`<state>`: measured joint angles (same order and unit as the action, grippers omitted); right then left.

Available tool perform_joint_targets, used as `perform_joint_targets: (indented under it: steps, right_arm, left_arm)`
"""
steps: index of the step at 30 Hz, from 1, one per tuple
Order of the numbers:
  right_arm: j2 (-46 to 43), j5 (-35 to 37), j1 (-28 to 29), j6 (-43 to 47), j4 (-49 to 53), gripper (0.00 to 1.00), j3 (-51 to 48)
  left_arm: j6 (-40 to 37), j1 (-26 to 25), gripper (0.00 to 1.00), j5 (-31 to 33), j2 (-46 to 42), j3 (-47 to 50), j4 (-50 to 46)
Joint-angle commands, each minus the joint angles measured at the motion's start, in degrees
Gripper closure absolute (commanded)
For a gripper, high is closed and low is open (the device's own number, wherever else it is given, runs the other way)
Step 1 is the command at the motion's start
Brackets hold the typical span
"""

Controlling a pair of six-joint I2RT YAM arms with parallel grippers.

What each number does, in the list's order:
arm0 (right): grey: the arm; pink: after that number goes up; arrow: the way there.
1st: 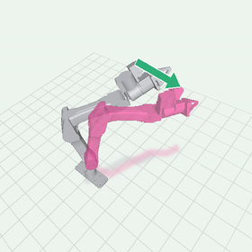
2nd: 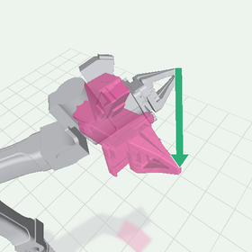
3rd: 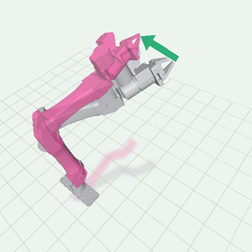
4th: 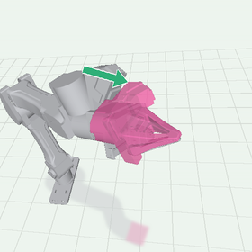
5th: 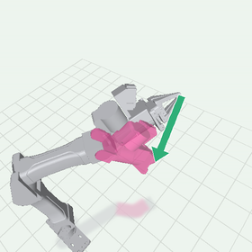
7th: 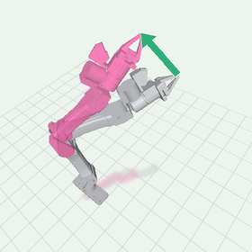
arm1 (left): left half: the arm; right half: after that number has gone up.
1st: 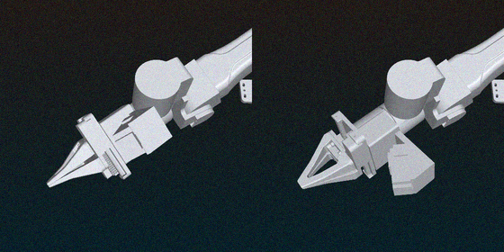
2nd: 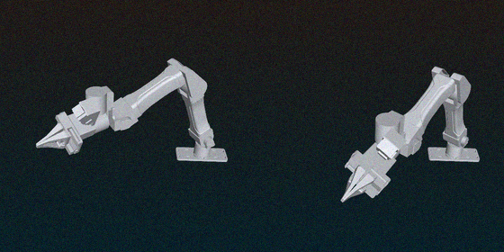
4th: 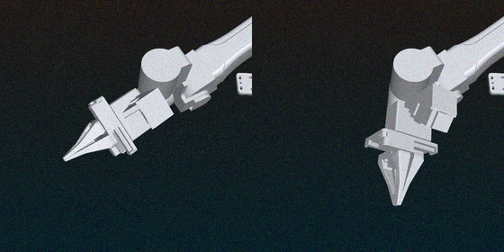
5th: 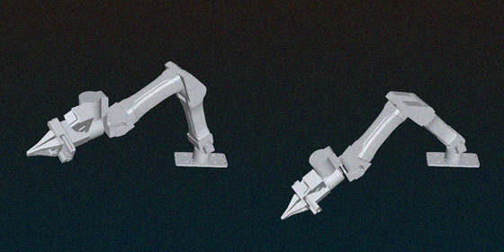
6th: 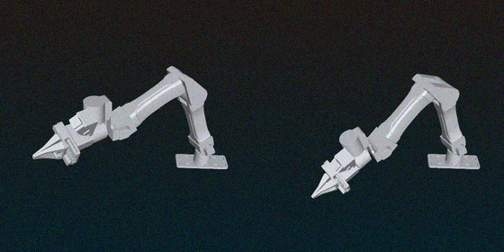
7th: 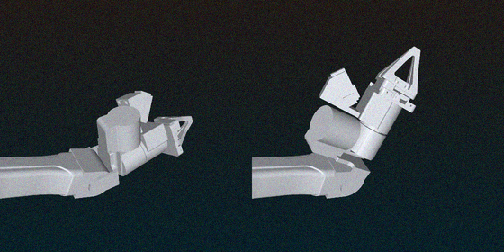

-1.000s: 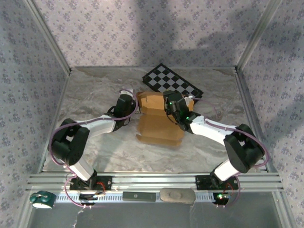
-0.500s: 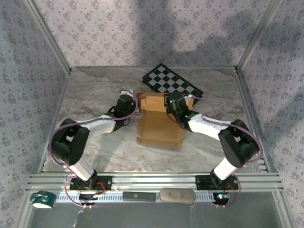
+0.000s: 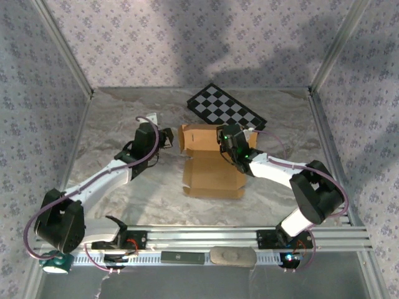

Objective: Fold the paper box

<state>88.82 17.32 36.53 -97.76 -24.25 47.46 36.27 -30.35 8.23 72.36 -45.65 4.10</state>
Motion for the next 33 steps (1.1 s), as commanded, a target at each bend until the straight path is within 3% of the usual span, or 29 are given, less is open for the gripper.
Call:
perform_joint_targets:
  steps: [1,2,4,10,25,33]
  right_arm:
    - [-2.14,1.56,0.23,1.56,-0.1,1.0,-0.98]
    - [-2.39,1.65,0.29,1.59,-0.16,1.0,-1.16]
    - [-2.65,1.67,0.38,1.6,-0.31,1.0,-1.62]
    - [-2.95,1.51,0.46,1.78,-0.75,1.0,-2.32]
    - [-2.9,1.15,0.62,1.6,-1.24,1.0,-2.41]
    - [-2.86,0.78,0.45,1.69,-1.28,1.0,-2.02]
  left_arm:
    - [7.35,2.17,0.89,-9.06,2.06,-3.54,-5.97]
    - [9.5,2.52,0.89,-11.72,2.98,-4.33,-5.58]
    - [12.33,1.97,0.8,-14.31,4.24,-6.21,-5.08]
    - [15.06,0.78,0.73,-15.56,8.1,-13.39,-10.65]
    - [13.4,-1.52,0.71,-15.16,21.13,-27.16,-16.2]
    - [12.51,-1.51,0.67,-15.48,24.21,-28.82,-17.19]
